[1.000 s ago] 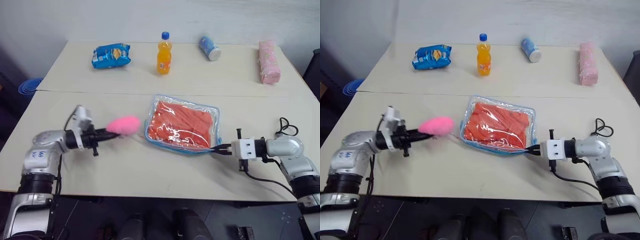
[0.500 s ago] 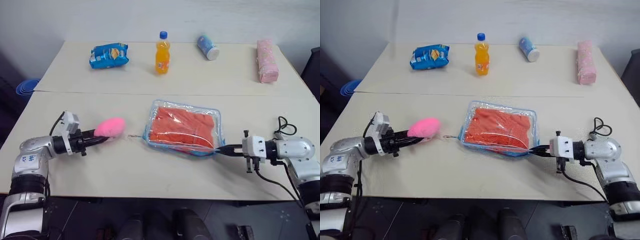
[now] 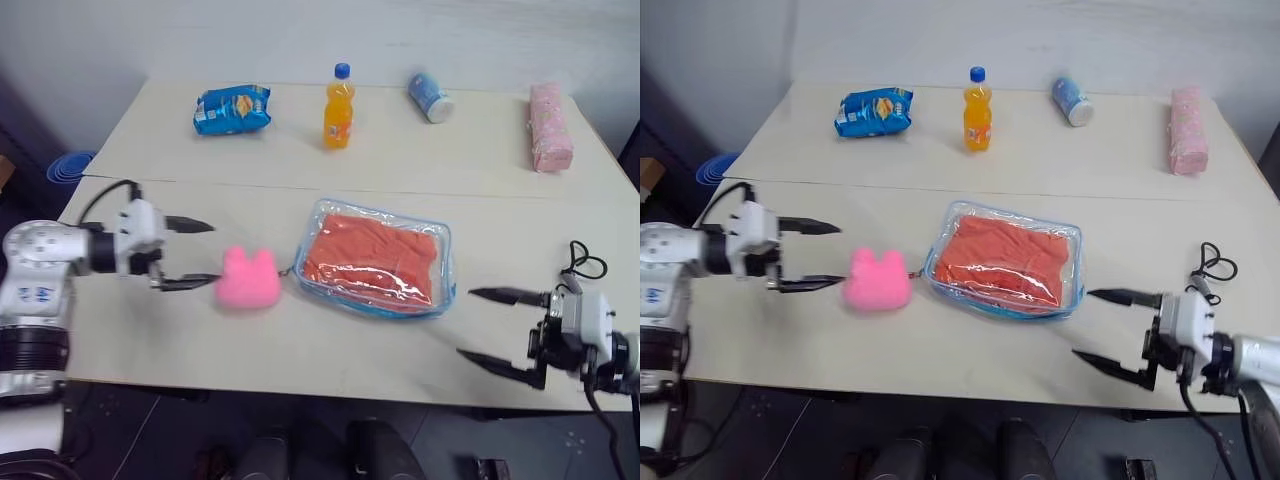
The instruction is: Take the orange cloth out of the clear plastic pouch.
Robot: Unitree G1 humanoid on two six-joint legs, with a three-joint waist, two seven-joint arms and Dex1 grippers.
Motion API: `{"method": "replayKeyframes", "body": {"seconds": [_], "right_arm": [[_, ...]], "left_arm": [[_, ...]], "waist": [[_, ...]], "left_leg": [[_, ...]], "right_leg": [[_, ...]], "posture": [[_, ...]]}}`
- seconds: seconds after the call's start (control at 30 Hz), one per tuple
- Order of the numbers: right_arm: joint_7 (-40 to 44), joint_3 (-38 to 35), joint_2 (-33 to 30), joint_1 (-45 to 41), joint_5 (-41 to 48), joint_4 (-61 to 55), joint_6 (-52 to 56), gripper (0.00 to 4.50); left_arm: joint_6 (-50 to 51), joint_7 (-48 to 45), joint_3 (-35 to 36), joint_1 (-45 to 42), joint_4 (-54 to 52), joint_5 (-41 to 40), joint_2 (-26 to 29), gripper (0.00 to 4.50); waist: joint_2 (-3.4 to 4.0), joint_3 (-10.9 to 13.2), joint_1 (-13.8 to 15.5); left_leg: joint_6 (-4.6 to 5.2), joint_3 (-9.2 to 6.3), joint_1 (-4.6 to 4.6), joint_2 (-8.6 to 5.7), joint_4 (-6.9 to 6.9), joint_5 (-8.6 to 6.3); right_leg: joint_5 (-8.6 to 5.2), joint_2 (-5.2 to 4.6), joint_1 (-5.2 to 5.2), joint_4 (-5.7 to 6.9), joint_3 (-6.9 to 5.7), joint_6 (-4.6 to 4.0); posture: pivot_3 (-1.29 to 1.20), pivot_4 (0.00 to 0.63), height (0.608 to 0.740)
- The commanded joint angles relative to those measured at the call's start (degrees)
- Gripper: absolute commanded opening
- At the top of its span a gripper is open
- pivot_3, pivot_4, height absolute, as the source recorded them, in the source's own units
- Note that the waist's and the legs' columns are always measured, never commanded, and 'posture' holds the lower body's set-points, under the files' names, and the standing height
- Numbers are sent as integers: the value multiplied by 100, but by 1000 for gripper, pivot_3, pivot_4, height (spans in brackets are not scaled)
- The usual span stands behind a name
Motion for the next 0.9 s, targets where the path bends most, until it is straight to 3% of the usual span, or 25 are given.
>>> {"method": "replayKeyframes", "body": {"seconds": [0.03,0.2,0.3,0.43,0.53,0.83,0.9], "right_arm": [[-196,176,178,224,-328,-450,-82,4477],[-489,528,495,376,-899,-590,-316,4477],[-601,602,584,418,-993,-676,-308,4477],[-726,669,670,505,-1112,-756,-350,4500],[-833,682,732,519,-1187,-754,-403,4500],[-950,757,816,571,-1231,-766,-432,4500],[-940,776,798,579,-1215,-757,-379,4500]], "left_arm": [[-599,88,-563,-241,16,399,-494,4500],[-1613,555,-1268,-1039,1267,1204,-1542,4500],[-2031,652,-1450,-1359,1942,1481,-1797,4500],[-2328,585,-1565,-1595,2501,1573,-1952,3629],[-2360,482,-1602,-1674,2613,1576,-2008,2584],[-1404,-7,-1309,-1583,2194,854,-2185,31],[-1227,29,-1266,-1531,2140,839,-2165,10]], "waist": [[-1,1,-13],[-12,3,-40],[-13,4,-58],[-13,4,-41],[-14,5,-27],[-14,5,-26],[-14,5,-30]], "left_leg": [[0,1,0,-1,4,0],[0,9,5,0,7,1],[0,13,6,-1,9,1],[-4,13,9,1,7,3],[-4,12,7,-1,11,3],[-5,10,6,-1,14,4],[-6,9,6,-1,14,5]], "right_leg": [[1,2,0,2,2,2],[2,18,-3,13,9,3],[1,21,-5,16,12,3],[1,23,-7,22,12,3],[1,19,-6,21,12,3],[1,19,-6,23,11,3],[1,19,-5,25,11,3]], "posture": [[0,150,740],[0,150,740],[0,150,740],[0,150,740],[0,150,740],[0,150,740],[0,150,740]]}}
